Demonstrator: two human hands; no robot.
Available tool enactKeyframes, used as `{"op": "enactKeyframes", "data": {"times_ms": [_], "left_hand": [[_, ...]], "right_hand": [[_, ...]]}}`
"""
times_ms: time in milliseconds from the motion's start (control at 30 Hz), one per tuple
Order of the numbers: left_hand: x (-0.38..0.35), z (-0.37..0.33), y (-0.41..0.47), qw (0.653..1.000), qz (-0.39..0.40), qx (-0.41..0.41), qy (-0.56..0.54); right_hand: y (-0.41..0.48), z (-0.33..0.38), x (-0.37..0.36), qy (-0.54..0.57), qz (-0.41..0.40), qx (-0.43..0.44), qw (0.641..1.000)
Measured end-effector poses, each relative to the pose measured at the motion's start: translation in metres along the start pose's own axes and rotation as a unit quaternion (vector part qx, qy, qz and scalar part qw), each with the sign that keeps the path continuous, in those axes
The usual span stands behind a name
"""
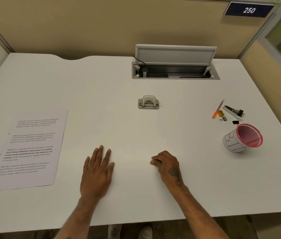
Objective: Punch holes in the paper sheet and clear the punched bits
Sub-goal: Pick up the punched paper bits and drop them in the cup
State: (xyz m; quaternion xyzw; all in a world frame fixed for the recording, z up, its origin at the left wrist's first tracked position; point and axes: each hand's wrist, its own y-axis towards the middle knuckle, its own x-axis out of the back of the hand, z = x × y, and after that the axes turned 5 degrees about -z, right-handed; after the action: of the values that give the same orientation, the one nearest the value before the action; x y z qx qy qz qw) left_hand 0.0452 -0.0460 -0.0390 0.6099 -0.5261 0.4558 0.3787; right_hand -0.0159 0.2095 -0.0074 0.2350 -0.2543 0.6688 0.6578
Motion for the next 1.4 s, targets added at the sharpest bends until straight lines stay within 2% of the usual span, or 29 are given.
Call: {"op": "enactKeyframes", "data": {"times_ms": [133,267,500,600,700,767,867,967,1033,1067,1133,1233,1400], "left_hand": [[-0.001,0.001,0.000,1.000,0.000,-0.001,0.005],[-0.001,0.001,0.000,1.000,0.000,-0.001,0.006],[-0.002,0.001,0.000,1.000,-0.005,-0.001,0.004],[-0.001,0.001,0.001,1.000,-0.007,0.003,0.002],[-0.002,0.000,0.001,1.000,-0.007,0.005,-0.008],[-0.002,0.000,0.001,1.000,-0.007,0.005,-0.013],[-0.002,0.000,0.001,1.000,-0.011,0.007,-0.022],[-0.003,0.001,0.001,1.000,-0.010,0.011,-0.027],[-0.003,0.000,0.002,0.999,-0.009,0.020,-0.029],[-0.003,-0.001,0.002,0.999,-0.009,0.024,-0.031],[-0.001,-0.003,0.002,0.999,-0.010,0.030,-0.034],[0.000,-0.005,0.003,0.999,-0.011,0.032,-0.036],[-0.003,-0.002,0.003,0.999,-0.015,0.029,-0.029]], "right_hand": [[-0.002,0.001,-0.007,-0.051,-0.027,0.005,0.998],[-0.009,0.004,-0.011,-0.171,-0.044,0.048,0.983],[-0.011,0.018,-0.016,-0.276,-0.004,0.036,0.960],[-0.008,0.015,-0.008,-0.197,0.031,-0.016,0.980],[-0.010,0.017,0.008,-0.024,0.026,-0.136,0.990],[-0.014,0.020,0.020,0.067,0.013,-0.195,0.978],[-0.015,0.022,0.047,0.190,-0.006,-0.234,0.954],[-0.003,0.015,0.099,0.312,-0.066,-0.216,0.923],[0.013,0.005,0.147,0.326,-0.135,-0.204,0.913],[0.021,-0.003,0.172,0.295,-0.170,-0.199,0.919],[0.037,-0.021,0.217,0.158,-0.223,-0.198,0.941],[0.054,-0.047,0.263,-0.064,-0.237,-0.205,0.947],[0.069,-0.066,0.287,-0.166,-0.200,-0.161,0.952]]}}
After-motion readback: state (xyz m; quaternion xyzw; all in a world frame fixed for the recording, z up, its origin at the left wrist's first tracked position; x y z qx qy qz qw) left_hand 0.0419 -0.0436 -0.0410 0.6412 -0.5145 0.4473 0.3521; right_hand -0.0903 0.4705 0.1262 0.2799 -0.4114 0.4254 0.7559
